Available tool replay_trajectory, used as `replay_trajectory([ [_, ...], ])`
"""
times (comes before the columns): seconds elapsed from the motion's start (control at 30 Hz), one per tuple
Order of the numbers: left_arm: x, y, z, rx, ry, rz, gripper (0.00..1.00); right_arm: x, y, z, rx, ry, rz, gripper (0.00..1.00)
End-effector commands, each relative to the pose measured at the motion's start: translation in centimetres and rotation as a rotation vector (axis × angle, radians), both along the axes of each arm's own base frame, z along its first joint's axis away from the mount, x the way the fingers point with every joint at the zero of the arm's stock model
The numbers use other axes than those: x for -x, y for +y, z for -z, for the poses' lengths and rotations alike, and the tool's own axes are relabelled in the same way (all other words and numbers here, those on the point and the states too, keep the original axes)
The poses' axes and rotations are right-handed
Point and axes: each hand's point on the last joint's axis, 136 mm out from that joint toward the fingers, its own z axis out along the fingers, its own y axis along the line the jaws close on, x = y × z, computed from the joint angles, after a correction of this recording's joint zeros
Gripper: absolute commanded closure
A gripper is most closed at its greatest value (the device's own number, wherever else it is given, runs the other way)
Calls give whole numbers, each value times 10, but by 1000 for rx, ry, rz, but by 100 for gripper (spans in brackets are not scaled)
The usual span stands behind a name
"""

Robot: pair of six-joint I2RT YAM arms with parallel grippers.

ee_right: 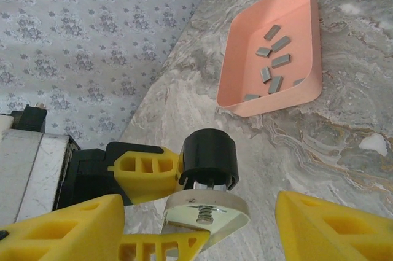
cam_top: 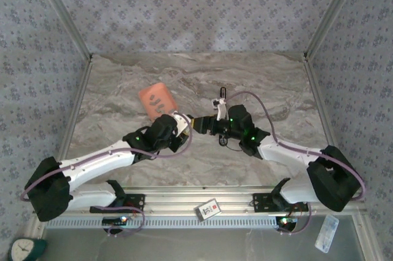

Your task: Load the staples into the stapler

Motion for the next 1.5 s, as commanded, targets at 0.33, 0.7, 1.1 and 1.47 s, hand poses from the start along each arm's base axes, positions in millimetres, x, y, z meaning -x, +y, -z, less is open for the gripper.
replay_trajectory([
  [0.33, -7, -25, -56, 213, -116, 27, 71, -6, 5, 10, -34, 41, 35, 32],
  [0.7, -10, -26, -67, 250, -130, 12, 44, 1, 12, 1, -52, -23, -41, 70],
  [1.1, 23, -22, -80, 331, -56, 355, 7, 27, -27, -16, 117, -437, -310, 89],
  [1.47, 50, -37, -81, 237, -121, 673, 18, 81, -32, -21, 233, -805, -738, 93],
])
